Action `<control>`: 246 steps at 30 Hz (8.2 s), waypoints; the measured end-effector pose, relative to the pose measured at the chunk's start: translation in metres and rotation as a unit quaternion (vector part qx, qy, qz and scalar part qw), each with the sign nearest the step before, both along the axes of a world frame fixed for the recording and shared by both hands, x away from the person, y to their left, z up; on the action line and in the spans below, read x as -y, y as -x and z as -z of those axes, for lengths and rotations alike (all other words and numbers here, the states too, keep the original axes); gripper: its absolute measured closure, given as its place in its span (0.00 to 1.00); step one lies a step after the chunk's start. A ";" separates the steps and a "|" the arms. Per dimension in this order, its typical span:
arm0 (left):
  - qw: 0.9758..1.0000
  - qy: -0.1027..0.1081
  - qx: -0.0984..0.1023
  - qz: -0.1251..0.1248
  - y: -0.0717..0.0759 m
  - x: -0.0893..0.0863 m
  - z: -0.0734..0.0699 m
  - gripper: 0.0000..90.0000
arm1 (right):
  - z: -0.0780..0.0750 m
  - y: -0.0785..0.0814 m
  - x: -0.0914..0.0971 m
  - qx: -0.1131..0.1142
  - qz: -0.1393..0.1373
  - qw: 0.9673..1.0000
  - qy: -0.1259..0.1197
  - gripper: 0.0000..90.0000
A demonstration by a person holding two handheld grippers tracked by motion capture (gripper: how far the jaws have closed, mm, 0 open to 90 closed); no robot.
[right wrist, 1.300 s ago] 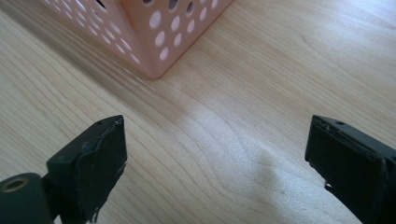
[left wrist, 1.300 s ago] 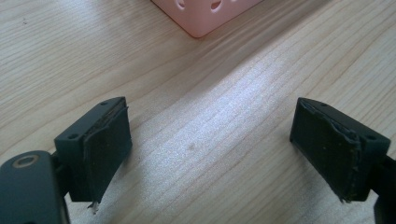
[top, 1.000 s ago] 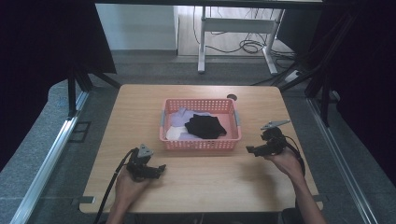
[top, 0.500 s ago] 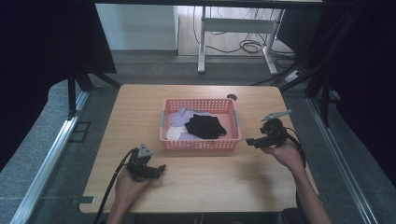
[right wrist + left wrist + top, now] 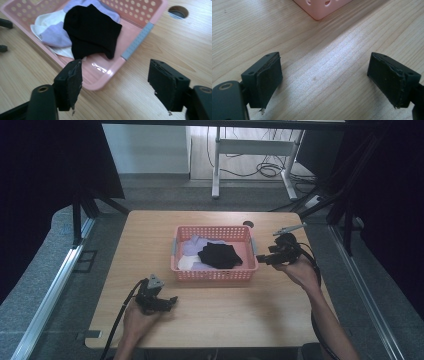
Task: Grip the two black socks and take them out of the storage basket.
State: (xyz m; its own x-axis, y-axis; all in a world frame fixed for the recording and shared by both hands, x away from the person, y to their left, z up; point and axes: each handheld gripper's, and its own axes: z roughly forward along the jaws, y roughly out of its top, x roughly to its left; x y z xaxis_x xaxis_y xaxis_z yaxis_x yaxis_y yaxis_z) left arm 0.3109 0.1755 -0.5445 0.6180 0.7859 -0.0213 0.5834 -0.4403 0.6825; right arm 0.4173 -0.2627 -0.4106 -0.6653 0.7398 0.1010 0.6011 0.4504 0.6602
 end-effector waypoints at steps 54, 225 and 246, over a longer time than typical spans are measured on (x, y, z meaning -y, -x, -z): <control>1.000 0.000 0.000 0.000 0.000 0.000 0.000 0.14 | 0.076 -0.095 -0.153 -0.062 -0.051 0.986 0.144 0.51; 1.000 -0.001 0.000 0.000 0.000 0.000 0.000 0.14 | 0.055 -0.085 -0.143 -0.032 -0.083 0.991 0.099 0.45; 1.000 0.000 0.000 0.000 0.000 0.000 0.000 0.14 | 0.079 -0.089 -0.154 -0.083 -0.072 0.981 0.162 0.89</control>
